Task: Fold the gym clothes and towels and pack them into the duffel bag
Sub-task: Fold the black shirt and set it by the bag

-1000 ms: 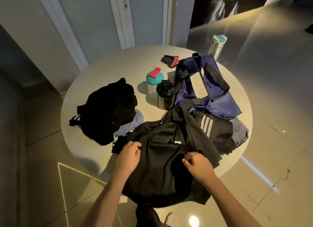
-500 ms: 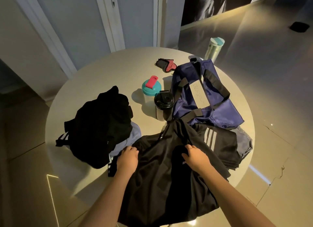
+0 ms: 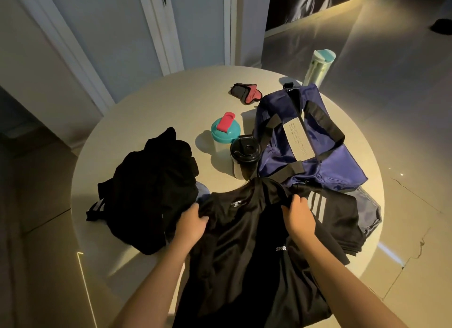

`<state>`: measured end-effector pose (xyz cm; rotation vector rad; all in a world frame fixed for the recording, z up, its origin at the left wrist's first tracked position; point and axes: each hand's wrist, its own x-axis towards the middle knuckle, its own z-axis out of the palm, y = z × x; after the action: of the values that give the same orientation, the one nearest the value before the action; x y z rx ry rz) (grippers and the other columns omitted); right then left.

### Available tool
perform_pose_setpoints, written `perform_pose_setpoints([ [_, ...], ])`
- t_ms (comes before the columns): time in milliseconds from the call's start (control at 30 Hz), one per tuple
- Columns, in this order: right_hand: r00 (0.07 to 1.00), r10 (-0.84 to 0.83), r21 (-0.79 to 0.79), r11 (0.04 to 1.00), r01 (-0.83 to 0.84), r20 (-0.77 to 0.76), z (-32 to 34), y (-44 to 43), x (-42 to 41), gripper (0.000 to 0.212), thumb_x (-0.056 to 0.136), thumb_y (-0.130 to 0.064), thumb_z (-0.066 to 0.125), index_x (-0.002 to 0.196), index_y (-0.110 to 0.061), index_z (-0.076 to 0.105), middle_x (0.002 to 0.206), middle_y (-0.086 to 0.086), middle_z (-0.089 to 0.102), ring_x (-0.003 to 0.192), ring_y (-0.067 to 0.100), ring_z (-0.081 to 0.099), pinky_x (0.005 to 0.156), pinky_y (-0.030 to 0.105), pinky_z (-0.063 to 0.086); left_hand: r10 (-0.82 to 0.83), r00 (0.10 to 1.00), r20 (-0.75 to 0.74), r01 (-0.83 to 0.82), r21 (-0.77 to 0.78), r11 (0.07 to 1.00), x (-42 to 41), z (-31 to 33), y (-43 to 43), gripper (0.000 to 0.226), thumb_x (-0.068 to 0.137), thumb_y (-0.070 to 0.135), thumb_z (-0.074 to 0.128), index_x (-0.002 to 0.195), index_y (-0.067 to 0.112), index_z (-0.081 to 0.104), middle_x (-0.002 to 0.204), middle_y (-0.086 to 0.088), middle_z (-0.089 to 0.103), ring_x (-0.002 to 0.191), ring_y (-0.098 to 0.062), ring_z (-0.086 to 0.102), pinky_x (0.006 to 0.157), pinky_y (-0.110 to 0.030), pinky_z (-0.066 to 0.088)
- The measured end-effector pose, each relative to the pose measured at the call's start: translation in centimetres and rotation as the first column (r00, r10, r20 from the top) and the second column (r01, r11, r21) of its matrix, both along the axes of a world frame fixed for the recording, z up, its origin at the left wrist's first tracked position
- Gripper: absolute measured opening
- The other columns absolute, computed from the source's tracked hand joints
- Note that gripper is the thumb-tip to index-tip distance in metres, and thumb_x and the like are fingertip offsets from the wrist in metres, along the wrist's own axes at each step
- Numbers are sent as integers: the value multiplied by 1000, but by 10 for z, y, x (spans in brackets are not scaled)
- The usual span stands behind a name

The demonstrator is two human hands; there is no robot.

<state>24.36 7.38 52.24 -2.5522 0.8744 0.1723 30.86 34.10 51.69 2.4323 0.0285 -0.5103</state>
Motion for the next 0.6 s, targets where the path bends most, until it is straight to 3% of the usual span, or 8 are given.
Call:
perform_pose_setpoints([
  [67,1000,-19,2,1000,19,8,1,-5,1,12,96,-19,43,96,-7,43,104,16,49,79,28,44,68,36,39,105,994,-15,-106,-178,978,11,19,4,28,93,17,54,121,14,51,117,-7,60,111,-26,58,96,-40,48],
  [133,996,-63,24,998,62,61,5,-10,1,9,95,-13,40,93,-6,45,102,17,50,80,30,45,69,36,38,132,991,20,-125,-205,971,23,38,11,31,95,17,51,126,16,49,118,-6,59,112,-26,57,96,-37,47],
  [300,970,-141,86,988,126,196,18,-24,1,21,94,-14,45,108,-1,52,109,20,48,100,38,47,78,40,40,-44,971,236,18,111,994,56,78,28,34,99,21,43,130,9,45,115,-14,60,106,-31,60,89,-39,49],
  [500,934,-150,99,987,124,326,32,-46,16,14,93,-14,48,82,-7,43,93,19,53,79,25,41,67,31,28,-183,954,237,137,200,970,101,98,35,23,94,5,40,115,5,48,88,-14,59,79,-27,58,74,-42,51],
  [600,924,-161,116,985,128,348,32,-52,24,16,92,-13,48,78,-6,45,88,19,55,75,25,43,65,30,28,-260,927,269,187,268,945,118,97,36,24,93,2,44,114,5,54,97,-15,61,86,-28,58,78,-40,50],
])
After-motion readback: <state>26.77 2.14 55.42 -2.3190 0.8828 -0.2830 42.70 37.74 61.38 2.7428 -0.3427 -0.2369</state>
